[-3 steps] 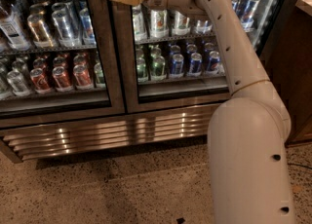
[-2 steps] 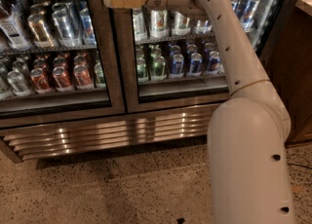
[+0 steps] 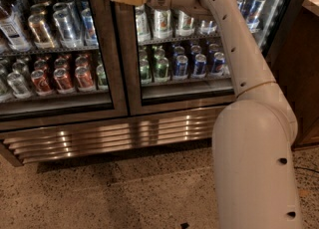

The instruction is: Open right fridge door

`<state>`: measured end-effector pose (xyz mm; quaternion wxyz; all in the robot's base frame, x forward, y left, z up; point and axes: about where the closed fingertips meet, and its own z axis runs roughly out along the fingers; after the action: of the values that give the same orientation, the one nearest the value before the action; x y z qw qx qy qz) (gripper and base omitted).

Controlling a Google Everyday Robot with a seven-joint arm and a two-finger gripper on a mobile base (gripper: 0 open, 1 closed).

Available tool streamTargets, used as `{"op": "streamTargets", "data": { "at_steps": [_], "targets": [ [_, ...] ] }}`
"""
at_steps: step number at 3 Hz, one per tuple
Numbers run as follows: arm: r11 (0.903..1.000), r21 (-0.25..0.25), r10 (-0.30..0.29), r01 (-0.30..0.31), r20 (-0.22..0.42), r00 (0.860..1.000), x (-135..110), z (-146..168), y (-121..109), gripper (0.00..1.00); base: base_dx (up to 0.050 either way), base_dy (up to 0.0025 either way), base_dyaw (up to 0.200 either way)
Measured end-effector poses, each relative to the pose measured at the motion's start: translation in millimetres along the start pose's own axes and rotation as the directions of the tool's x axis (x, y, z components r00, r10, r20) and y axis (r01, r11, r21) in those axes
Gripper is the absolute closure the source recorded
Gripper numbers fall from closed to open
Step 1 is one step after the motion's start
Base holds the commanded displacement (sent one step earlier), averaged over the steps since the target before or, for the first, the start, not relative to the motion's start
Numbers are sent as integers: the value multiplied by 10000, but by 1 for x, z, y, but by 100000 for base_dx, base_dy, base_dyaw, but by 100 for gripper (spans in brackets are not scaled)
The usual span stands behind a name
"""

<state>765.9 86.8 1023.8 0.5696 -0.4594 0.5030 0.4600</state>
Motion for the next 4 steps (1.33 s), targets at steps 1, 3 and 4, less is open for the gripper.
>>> {"op": "streamTargets", "data": {
  "at_steps": [1, 3, 4],
  "targets": [
    [9994, -338, -92, 96, 116, 9999, -2, 12, 2, 65, 0, 0, 0],
    [9981, -605, -66, 82, 268, 9996, -6, 17, -4, 100, 0, 0, 0],
    [9981, -603, -66, 82, 269, 9996, -5, 16, -12, 100, 0, 0, 0]
  ]
}}
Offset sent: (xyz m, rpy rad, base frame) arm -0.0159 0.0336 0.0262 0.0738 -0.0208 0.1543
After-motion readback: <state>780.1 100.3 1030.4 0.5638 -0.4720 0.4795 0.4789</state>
